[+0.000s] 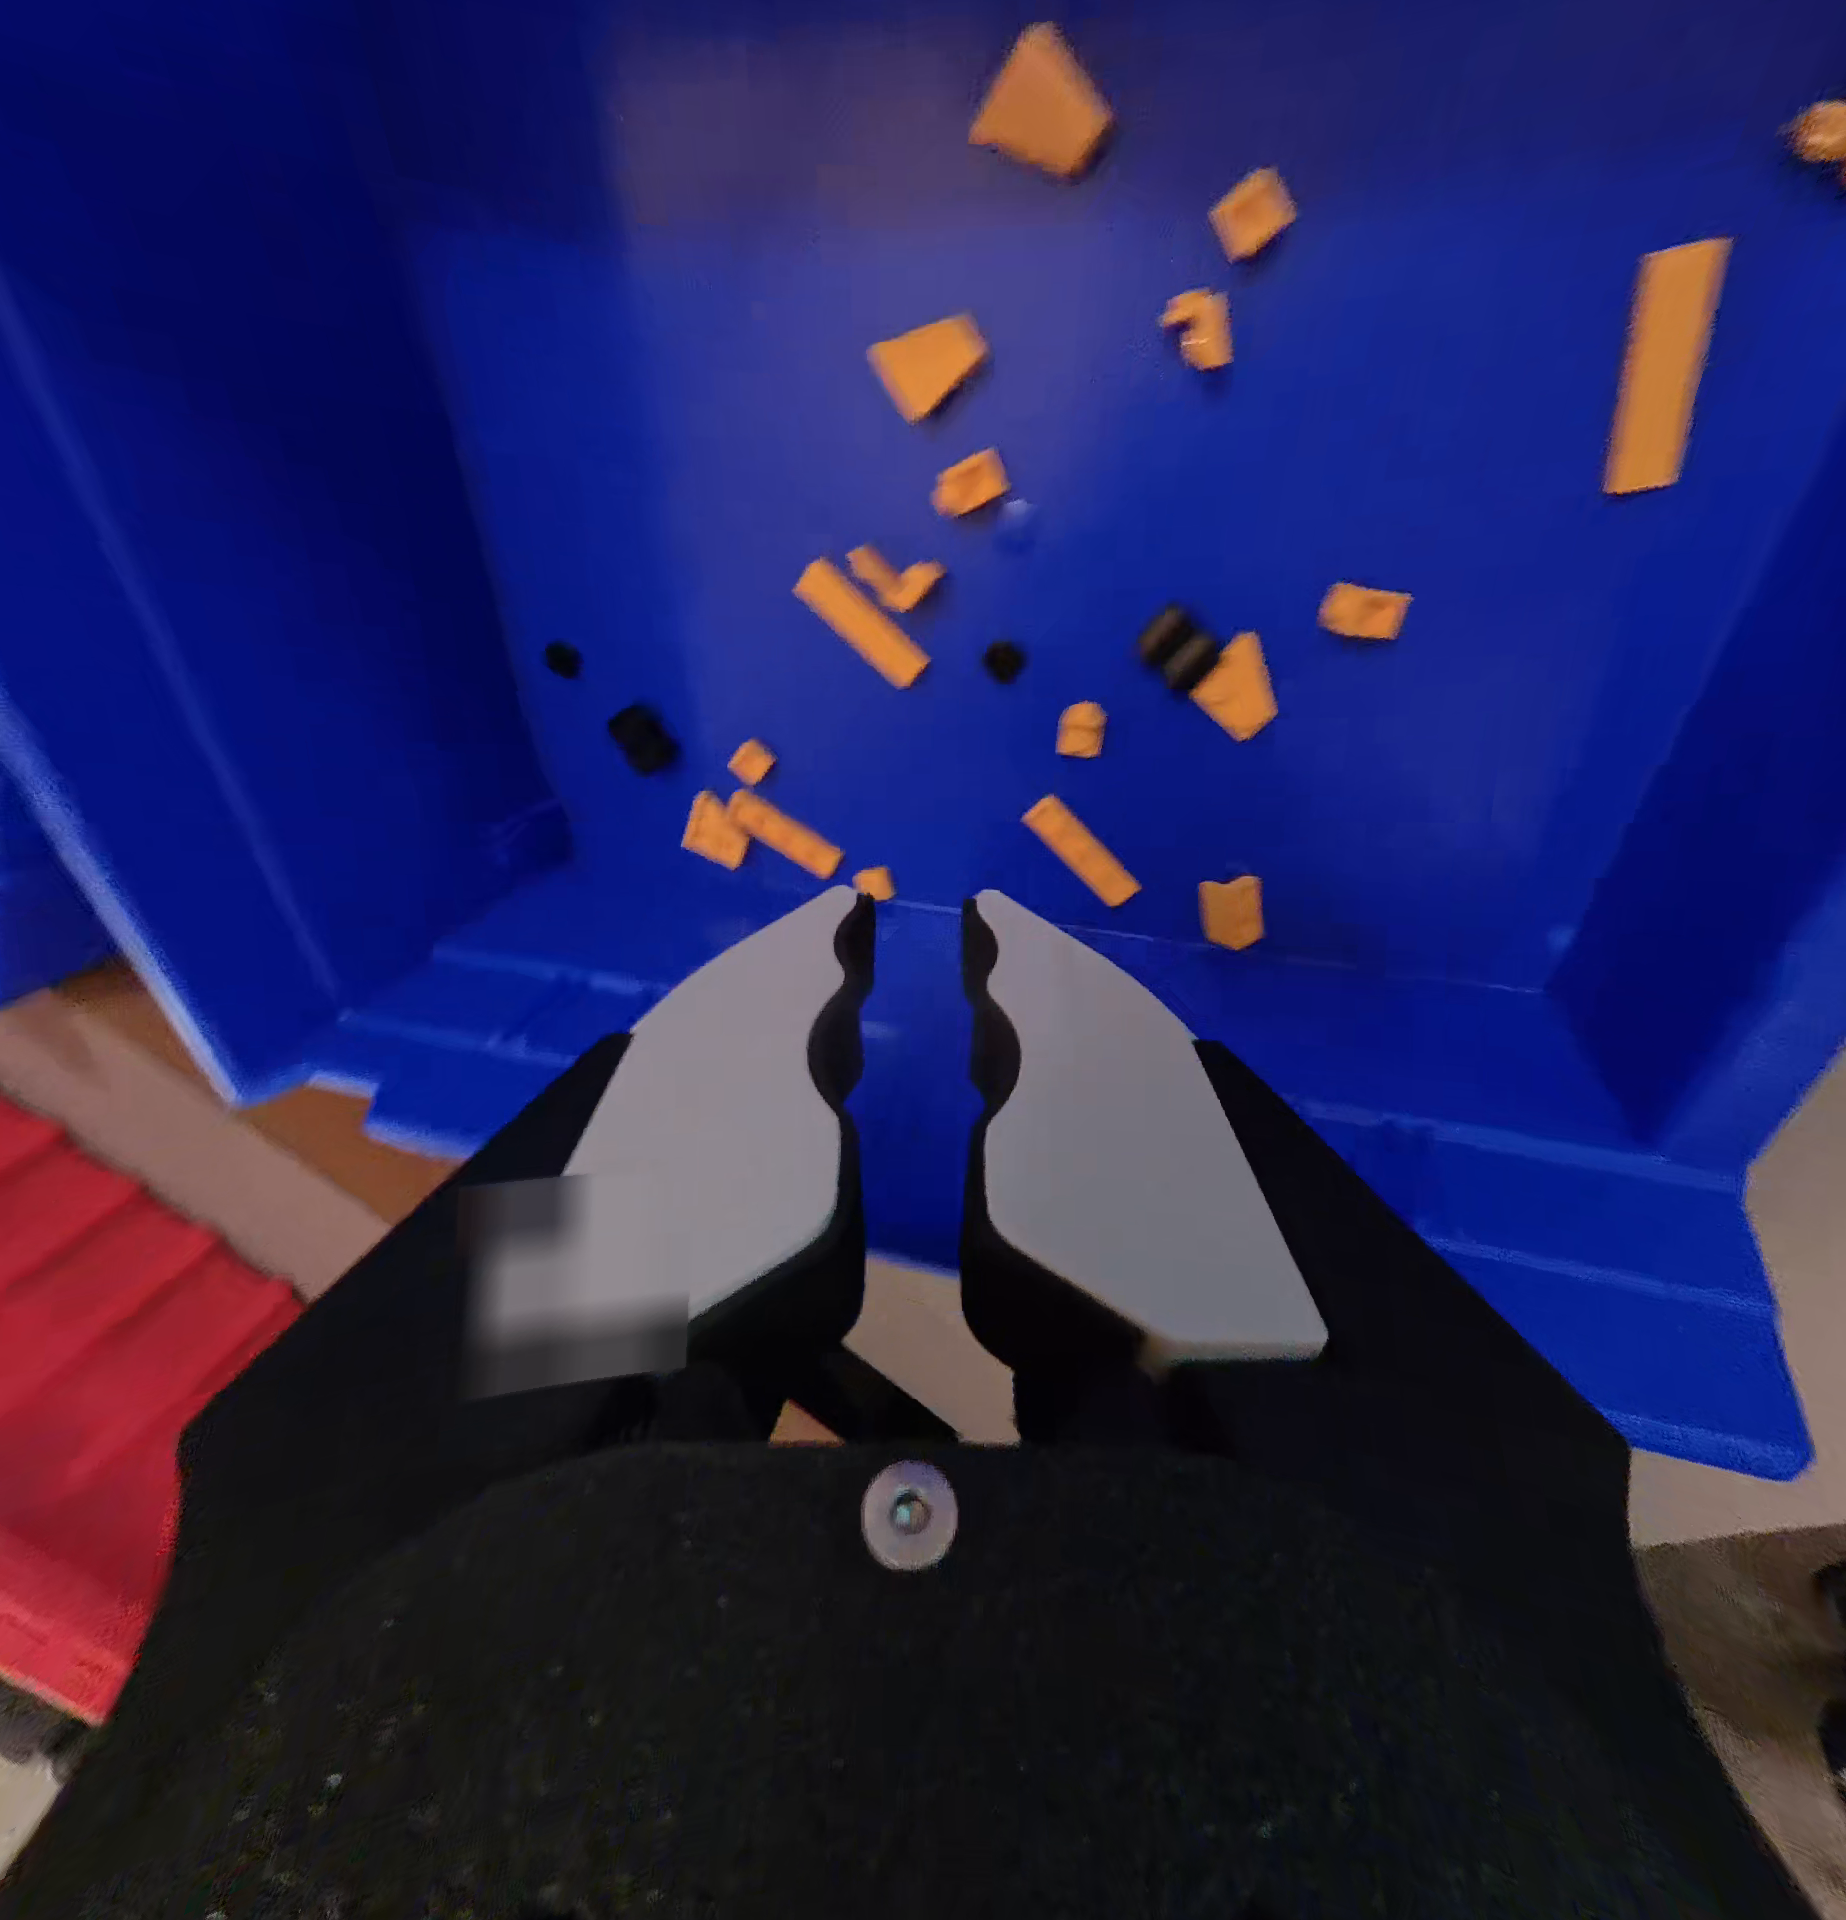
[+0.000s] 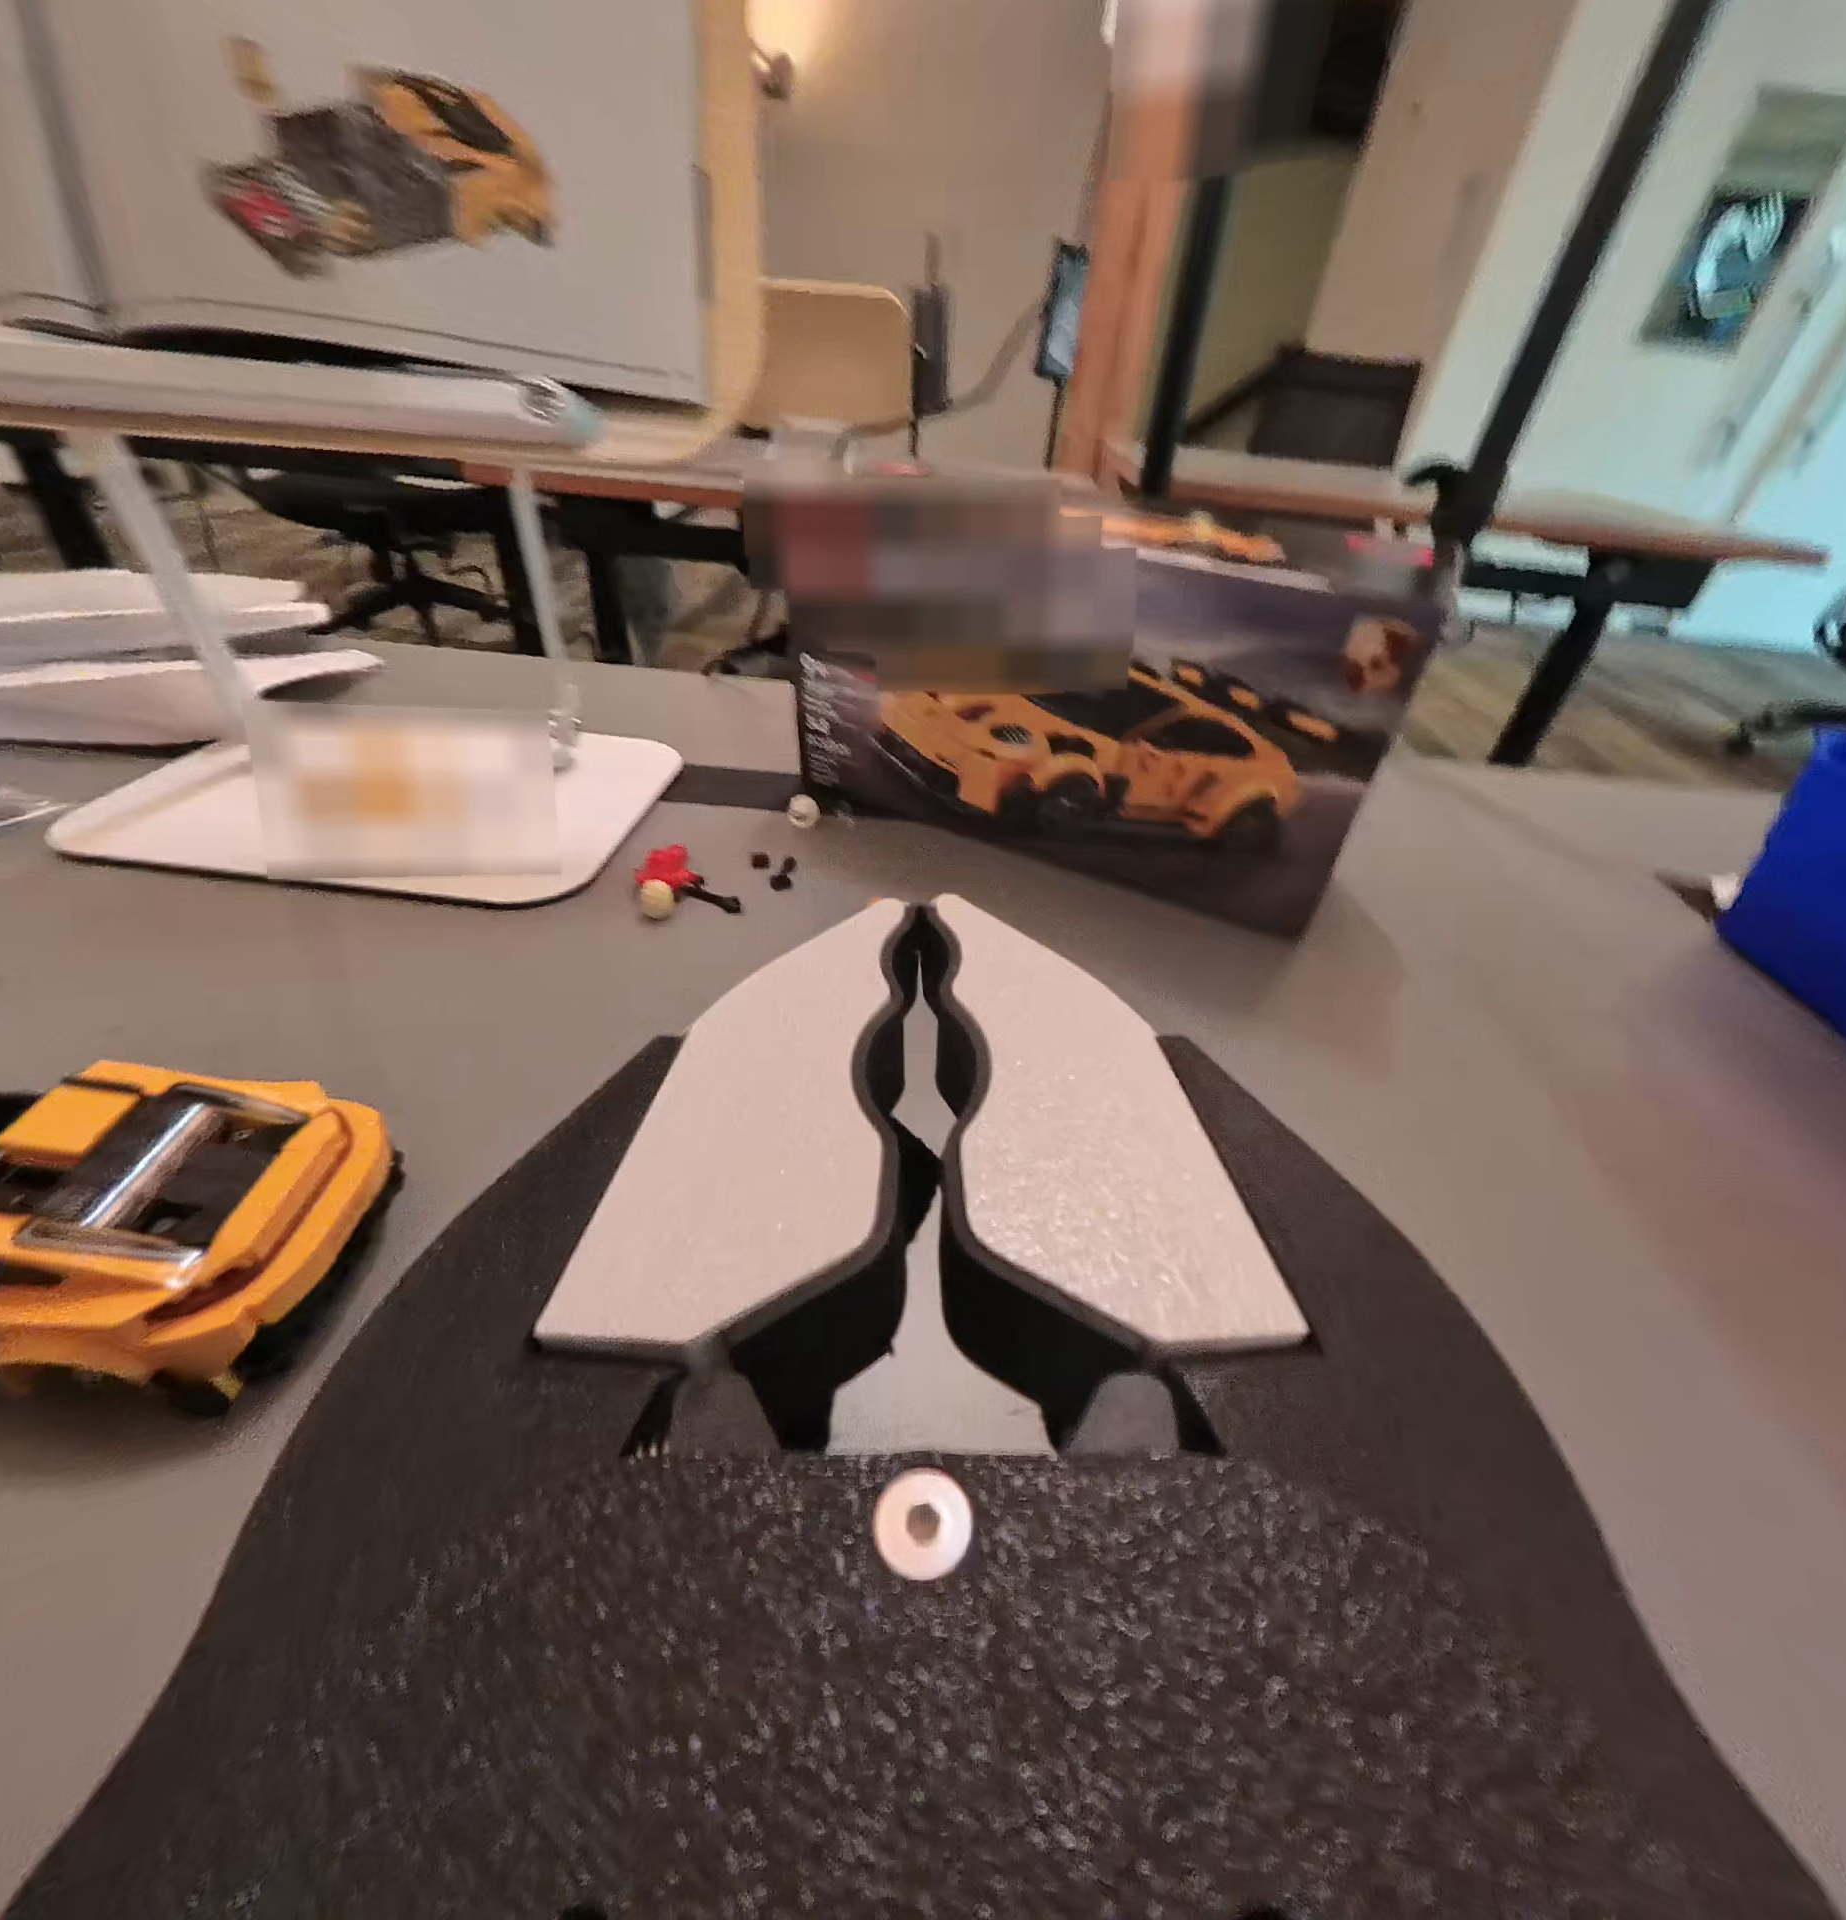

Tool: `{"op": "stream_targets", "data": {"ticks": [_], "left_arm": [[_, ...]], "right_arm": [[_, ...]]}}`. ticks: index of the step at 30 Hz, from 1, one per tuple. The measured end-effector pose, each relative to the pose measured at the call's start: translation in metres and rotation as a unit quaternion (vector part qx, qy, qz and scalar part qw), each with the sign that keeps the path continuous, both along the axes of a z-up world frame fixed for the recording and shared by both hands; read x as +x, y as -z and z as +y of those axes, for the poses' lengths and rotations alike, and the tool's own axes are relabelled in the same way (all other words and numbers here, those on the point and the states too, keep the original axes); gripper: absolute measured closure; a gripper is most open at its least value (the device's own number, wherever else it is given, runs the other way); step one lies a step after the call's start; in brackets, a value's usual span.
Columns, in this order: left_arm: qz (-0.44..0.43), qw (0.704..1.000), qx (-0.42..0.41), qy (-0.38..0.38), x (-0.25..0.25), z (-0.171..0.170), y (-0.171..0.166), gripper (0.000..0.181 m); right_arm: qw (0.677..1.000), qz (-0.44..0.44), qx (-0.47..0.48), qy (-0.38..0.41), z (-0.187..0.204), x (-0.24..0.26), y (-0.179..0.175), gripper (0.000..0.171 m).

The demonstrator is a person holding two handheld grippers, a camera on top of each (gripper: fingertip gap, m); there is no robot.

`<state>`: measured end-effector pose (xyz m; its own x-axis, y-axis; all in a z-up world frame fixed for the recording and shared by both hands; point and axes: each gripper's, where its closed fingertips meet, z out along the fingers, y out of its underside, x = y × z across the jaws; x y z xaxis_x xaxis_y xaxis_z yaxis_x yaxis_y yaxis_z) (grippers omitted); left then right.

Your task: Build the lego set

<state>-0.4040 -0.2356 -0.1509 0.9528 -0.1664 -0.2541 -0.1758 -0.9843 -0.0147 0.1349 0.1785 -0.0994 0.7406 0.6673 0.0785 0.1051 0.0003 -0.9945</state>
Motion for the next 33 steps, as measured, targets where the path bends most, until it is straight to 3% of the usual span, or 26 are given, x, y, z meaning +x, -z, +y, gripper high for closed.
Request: {"op": "stream_targets", "data": {"ticks": [4, 8, 19, 27, 33], "left_arm": [[0.052, 0.996, 0.026, -0.064, -0.033, -0.005, -0.015, 0.167], [0.075, 0.992, 0.033, -0.098, -0.057, -0.008, -0.020, 0.166], [0.067, 0.993, 0.055, -0.080, -0.069, 0.006, -0.014, 0.166], [-0.002, 0.998, 0.066, 0.014, -0.013, 0.026, -0.004, 0.164], [-0.214, 0.963, 0.093, 0.138, 0.133, 0.042, -0.005, 0.141]], "right_arm": [[0.996, 0.009, -0.074, 0.041, 0.015, 0.014, 0.020, 0.171], [0.995, 0.006, -0.086, 0.048, 0.019, 0.016, 0.025, 0.171], [0.994, 0.001, -0.080, 0.074, 0.025, 0.025, 0.029, 0.171], [0.993, -0.008, -0.068, 0.093, 0.029, 0.031, 0.030, 0.171], [0.993, -0.016, -0.062, 0.095, 0.030, 0.030, 0.031, 0.170]]}}
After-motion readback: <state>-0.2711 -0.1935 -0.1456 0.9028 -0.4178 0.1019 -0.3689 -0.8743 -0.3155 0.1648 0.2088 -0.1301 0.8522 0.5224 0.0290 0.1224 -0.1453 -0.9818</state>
